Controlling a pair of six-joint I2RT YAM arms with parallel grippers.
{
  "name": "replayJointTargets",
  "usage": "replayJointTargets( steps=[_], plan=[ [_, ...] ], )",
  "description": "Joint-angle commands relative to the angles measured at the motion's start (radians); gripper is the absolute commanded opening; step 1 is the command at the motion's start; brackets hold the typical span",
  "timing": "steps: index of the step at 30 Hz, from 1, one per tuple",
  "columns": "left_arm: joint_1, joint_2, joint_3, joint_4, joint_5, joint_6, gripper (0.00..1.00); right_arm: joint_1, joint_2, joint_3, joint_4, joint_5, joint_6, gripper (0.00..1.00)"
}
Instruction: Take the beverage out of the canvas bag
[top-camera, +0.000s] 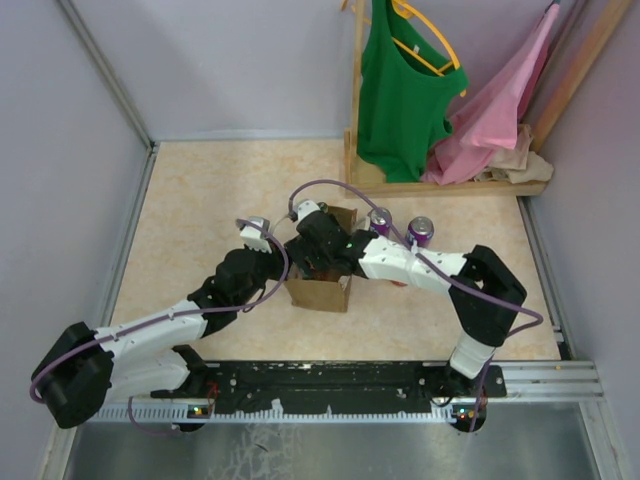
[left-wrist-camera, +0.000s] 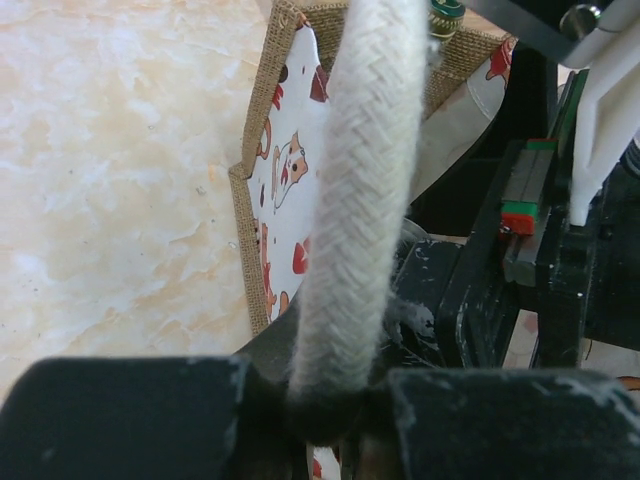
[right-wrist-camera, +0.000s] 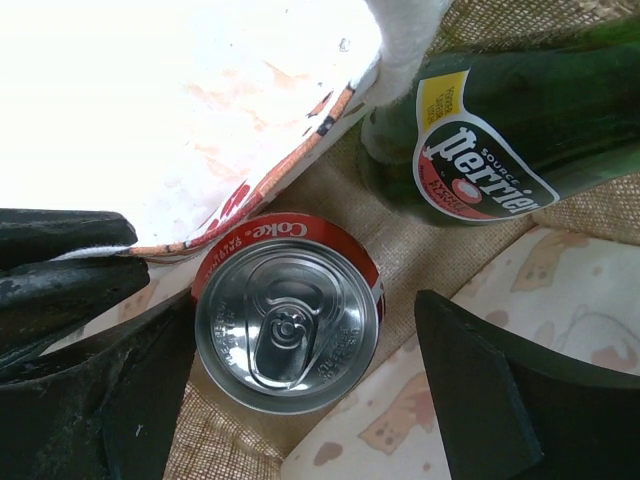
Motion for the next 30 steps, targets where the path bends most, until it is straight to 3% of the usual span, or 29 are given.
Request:
replayJointTargets(
  steps=[1,7,9,11,15,30],
  plan=[
    [-0.01,0.002,-0.01,-0.017,0.04,0.009,0.03,0.015,0.032,-0.021,0.045,-0.016,-0.017,0.84],
    [-0.01,0.006,-0.009,-0.015,0.046,0.01,0.03,0.015,0.051,-0.019,0.046,-0.008,-0.016,0.73],
    [-0.01,0.007,-0.008,-0.015,0.049,0.008,0.03,0.016,0.055,-0.02,0.047,-0.011,-0.016,0.65],
    [-0.01,0.01,-0.009,-0.014,0.049,0.007,0.03,0.015,0.058,-0.018,0.044,-0.012,-0.016,0.51],
    [-0.01,0.013,-0.005,-0.014,0.054,0.008,0.03,0.016,0.064,-0.004,0.02,0.004,-0.015,0.0],
    [-0.009,0.013,0.002,-0.017,0.051,0.013,0.01,0.015,-0.185,0.112,-0.037,0.107,-0.069,0.0]
  ],
)
